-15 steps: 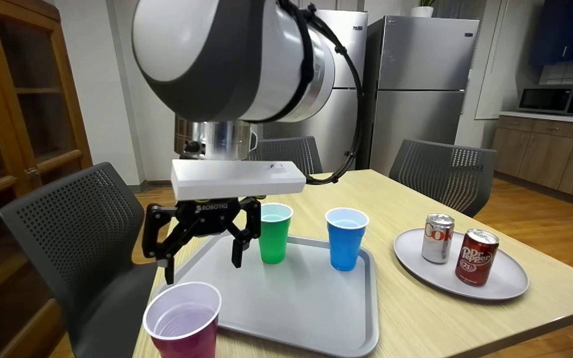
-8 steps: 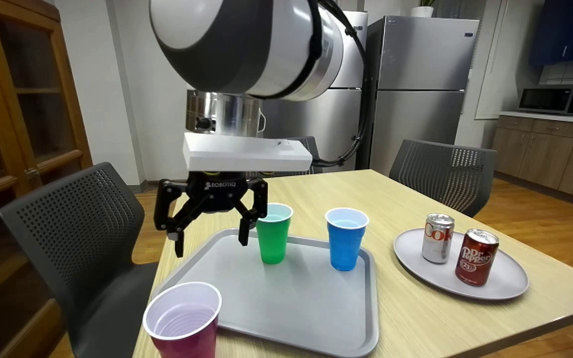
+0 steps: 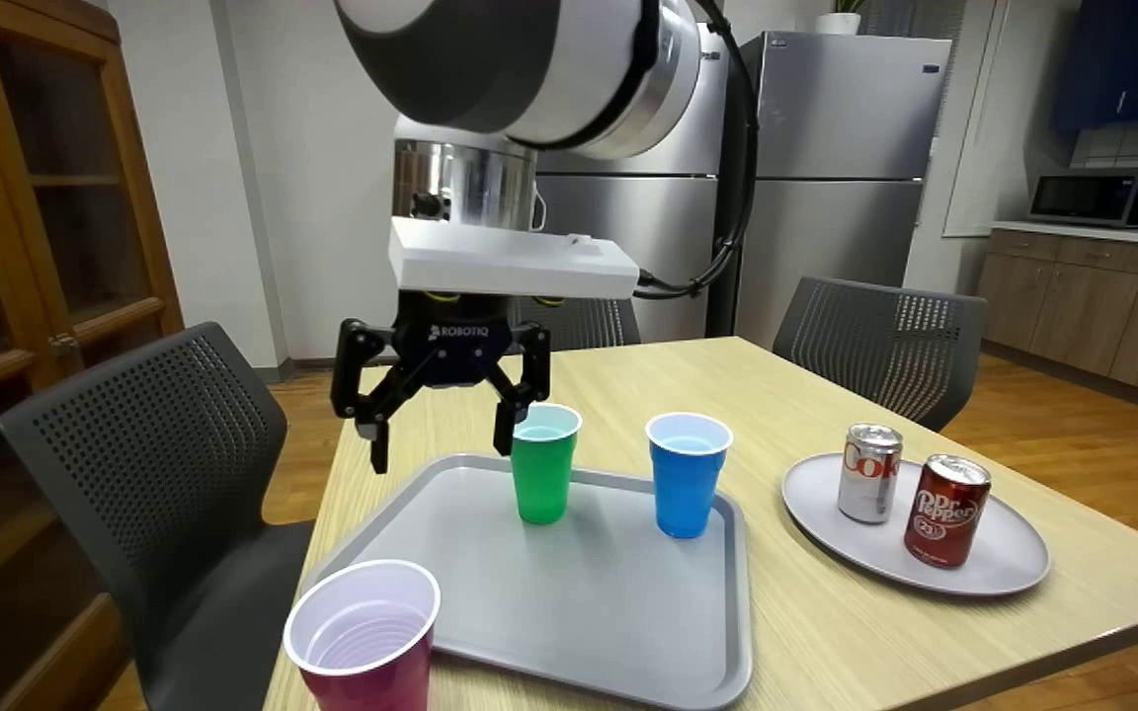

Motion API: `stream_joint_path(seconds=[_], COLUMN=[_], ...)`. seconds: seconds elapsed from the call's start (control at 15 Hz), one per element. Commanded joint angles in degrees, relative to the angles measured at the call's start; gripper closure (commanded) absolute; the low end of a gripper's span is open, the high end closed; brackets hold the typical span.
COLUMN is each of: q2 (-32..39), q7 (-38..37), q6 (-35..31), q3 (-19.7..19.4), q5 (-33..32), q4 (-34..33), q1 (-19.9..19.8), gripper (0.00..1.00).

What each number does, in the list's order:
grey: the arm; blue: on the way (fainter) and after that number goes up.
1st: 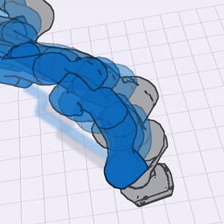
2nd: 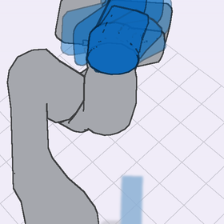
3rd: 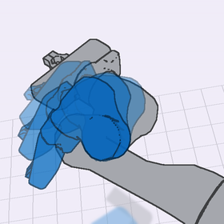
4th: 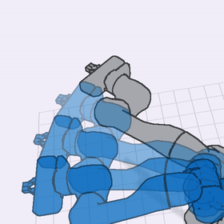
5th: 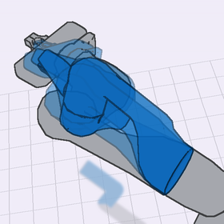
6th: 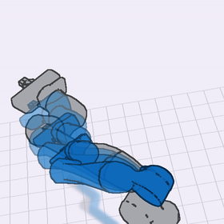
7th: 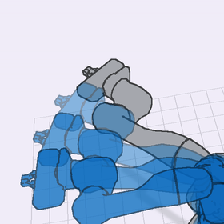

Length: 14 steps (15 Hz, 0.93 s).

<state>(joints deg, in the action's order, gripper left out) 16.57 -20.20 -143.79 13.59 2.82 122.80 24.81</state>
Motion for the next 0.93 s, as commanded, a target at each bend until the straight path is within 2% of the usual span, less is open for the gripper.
stream_joint_path(seconds=[0.0,0.33,0.87], q2=[0.0,0.0,0.4], q7=[-0.1,-0.1,9.1], q6=[0.1,0.2,2.9], q3=[0.7,0.7,-0.9], q5=[-0.3,-0.3,-1.6], q4=[0.0,0.0,-1.3], q1=[-0.7,-0.7,-5.1], gripper=[0.0,0.0,0.0])
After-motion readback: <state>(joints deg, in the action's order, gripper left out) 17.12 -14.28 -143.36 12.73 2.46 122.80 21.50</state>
